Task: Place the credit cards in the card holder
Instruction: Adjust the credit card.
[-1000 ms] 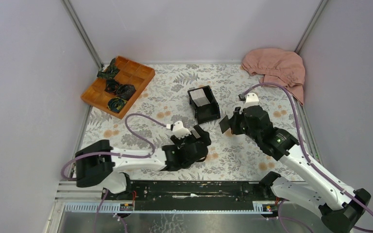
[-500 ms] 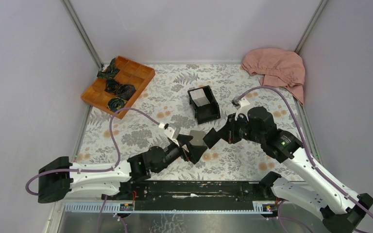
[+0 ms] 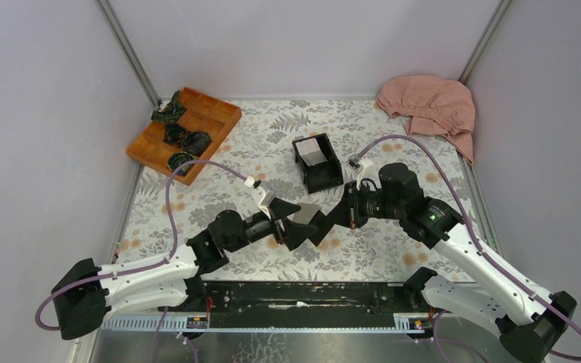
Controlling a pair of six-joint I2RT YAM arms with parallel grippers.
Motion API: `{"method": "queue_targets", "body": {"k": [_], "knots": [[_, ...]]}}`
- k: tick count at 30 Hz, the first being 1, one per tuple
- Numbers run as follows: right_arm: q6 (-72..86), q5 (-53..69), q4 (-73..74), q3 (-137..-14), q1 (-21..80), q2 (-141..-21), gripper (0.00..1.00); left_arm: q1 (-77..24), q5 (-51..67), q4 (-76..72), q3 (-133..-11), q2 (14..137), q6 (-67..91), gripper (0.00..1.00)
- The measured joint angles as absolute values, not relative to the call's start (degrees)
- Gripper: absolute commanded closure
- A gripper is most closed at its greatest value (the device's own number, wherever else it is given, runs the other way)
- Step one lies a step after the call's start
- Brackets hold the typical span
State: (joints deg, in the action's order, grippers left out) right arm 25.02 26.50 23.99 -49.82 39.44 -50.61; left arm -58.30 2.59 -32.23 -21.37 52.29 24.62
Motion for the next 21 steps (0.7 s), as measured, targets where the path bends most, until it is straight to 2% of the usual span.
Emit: {"method": "queue_targets", "body": {"k": [11,21], "knots": [[25.23,31.27,21.34,-48.84,39.44,-53.39,1.0,-50.24,20.49,-30.87,-21.52,58.02,27.22,0.26],[24.88,32.71,18.15,-47.72,39.44,-57.28,1.0,-42.28,36.49,-37.98,-21.5,63.88,34.2,0.49]]}}
